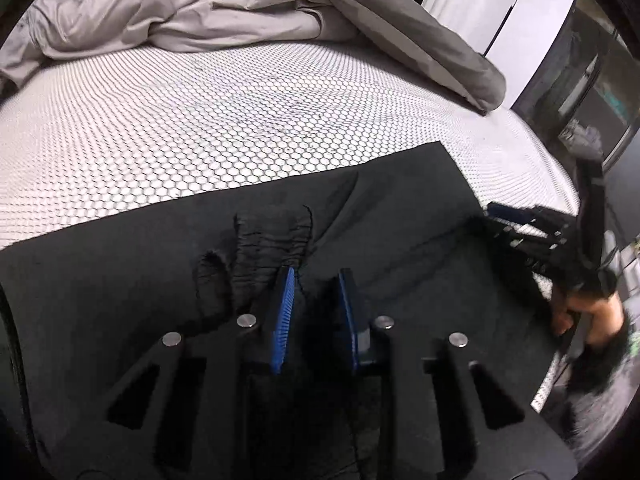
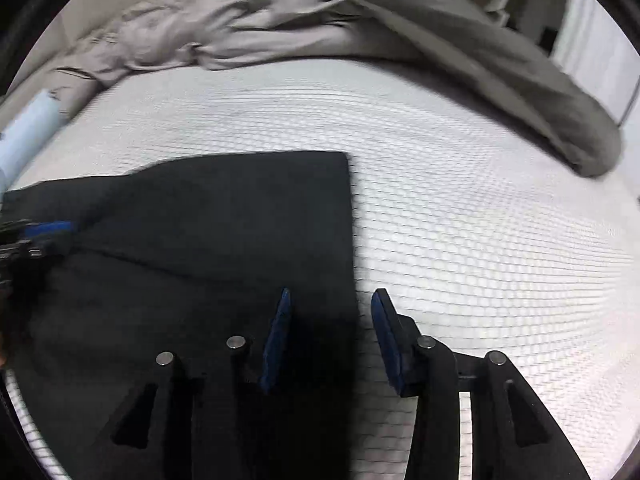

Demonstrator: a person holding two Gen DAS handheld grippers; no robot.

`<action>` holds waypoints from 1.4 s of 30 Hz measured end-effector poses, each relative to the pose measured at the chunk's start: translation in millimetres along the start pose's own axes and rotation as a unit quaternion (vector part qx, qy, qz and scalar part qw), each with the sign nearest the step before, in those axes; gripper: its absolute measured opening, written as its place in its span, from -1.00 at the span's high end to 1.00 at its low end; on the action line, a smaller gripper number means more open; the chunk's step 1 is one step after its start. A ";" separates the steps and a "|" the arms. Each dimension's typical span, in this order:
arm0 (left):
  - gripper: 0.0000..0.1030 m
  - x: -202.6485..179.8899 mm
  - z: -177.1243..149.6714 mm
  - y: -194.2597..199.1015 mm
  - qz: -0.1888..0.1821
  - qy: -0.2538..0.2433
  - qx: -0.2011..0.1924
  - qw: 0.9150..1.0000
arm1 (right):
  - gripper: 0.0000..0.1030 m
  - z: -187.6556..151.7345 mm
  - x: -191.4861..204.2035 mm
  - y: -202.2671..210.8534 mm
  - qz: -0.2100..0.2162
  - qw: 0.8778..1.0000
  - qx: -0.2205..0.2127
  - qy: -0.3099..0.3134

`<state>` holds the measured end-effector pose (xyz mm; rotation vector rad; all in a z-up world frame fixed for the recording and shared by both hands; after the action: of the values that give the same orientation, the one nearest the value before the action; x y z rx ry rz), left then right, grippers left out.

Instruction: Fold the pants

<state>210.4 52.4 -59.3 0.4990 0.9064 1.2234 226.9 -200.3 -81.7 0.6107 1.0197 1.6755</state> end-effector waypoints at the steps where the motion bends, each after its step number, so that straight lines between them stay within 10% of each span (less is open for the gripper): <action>1: 0.59 -3.5 1.4 4.5 0.008 -0.008 -0.004 1.000 | 0.17 0.6 -2.4 4.6 0.020 1.000 -0.006 -0.016; 6: 0.58 -32.5 17.6 27.8 0.022 -0.029 -0.054 0.998 | 0.17 17.8 6.9 36.4 0.077 0.994 -0.065 -0.040; 13: 0.73 -22.2 24.4 -26.7 0.027 0.010 0.002 1.000 | 0.18 37.8 80.5 -9.6 0.141 0.990 -0.017 0.019; 20: 0.86 -6.2 22.1 -8.4 -0.004 0.022 -0.012 1.000 | 0.12 33.2 23.2 -18.5 -0.039 0.999 -0.007 0.008; 28: 0.81 -32.4 -2.3 38.0 0.025 -0.033 -0.041 0.998 | 0.10 13.3 21.1 49.5 0.101 0.992 -0.065 -0.037; 32: 0.35 -49.2 -34.3 32.9 0.015 -0.057 -0.016 0.998 | 0.10 -17.8 71.9 57.3 0.154 0.987 -0.033 0.020; 42: 0.29 -10.4 -65.6 61.1 0.056 -0.023 -0.020 0.998 | -0.05 -78.4 23.0 66.8 0.010 0.999 -0.030 0.042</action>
<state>121.0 52.0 -47.1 0.5500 0.8228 1.3235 123.2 -211.5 -66.4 0.5159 1.0223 1.7555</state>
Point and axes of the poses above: each gripper's, at about its wrist camera, not at the fingertips, and y roughly against the way its jaws point, x to its left, z to its top, the point moved 4 cm from there along -y, roughly the way its jaws point, and after that the axes turned 4 degrees about y, right-handed, at the moved point
